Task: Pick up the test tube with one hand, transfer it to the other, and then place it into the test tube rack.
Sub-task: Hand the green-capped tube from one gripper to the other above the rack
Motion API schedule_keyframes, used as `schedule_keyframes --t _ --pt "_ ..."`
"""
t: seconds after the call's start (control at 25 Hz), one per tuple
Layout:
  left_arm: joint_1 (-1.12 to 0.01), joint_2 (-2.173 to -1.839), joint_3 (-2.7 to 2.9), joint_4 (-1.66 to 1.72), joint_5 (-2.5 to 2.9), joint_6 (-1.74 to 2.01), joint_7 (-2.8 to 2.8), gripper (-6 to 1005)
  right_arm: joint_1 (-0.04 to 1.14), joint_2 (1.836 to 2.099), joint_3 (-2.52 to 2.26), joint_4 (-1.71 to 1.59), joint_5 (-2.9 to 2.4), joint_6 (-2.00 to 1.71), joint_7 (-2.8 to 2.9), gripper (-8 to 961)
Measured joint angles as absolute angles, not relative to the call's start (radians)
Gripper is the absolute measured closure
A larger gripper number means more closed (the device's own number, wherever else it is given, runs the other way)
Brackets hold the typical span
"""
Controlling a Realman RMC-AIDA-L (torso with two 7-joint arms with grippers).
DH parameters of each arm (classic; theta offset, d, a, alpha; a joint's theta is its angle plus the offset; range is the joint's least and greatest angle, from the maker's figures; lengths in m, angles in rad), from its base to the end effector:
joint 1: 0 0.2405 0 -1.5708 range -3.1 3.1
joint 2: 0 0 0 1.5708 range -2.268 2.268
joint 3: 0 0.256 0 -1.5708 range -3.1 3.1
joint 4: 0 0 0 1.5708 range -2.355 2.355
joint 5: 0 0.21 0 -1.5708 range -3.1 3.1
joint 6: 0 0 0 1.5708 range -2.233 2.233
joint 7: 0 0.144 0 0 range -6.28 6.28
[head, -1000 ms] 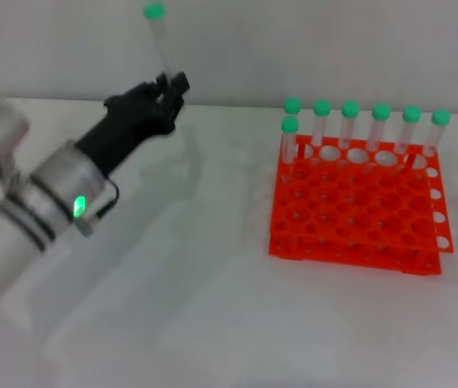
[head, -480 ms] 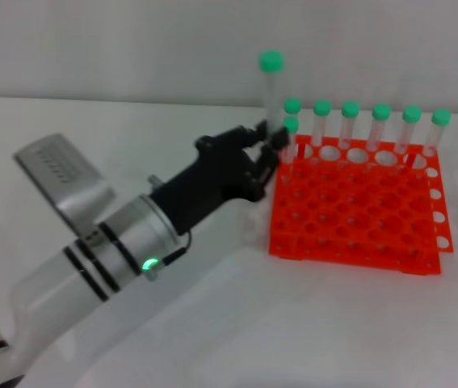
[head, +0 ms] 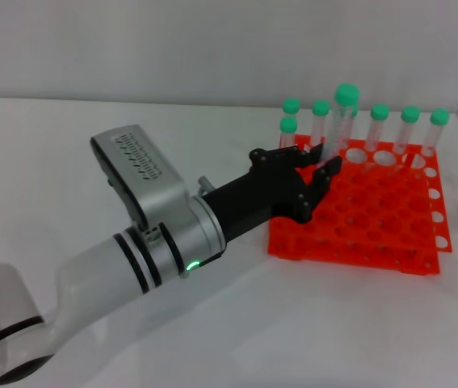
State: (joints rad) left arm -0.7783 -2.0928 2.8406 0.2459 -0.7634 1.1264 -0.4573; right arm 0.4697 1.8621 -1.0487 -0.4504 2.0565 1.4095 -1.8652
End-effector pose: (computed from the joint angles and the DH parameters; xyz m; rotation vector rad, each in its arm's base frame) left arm -0.1698 0.3535 -0.1144 -2.3791 -0.3235 -1.0135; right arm 0.2743 0.3662 0.0876 -2.2107 0.6182 1.1295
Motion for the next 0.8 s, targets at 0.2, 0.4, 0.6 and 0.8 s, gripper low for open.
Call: schedule_keyframes --t 0.2,0.4,0.6,0.8 --pt "-0.788 -2.094 2.839 0.268 -0.742 1.111 -0.409 808 0.540 1.903 -1.050 -0.452 1.952 1.434 -1.854 174" --pt "-0.789 -2.095 2.839 0.271 -0.742 1.108 -0.402 807 0.590 1.921 -1.051 -0.454 1.899 1.532 -1.854 174" --pt "-0.788 -2.095 2.840 0.275 -0.739 1.107 -0.402 807 0.596 1.938 -1.049 -0.455 1.889 1.542 -1.853 175" --pt "-0.789 -2.095 2.843 0.283 -0.733 1.107 -0.402 808 0.599 1.970 -1.042 -0.455 1.888 1.486 -1.855 176"
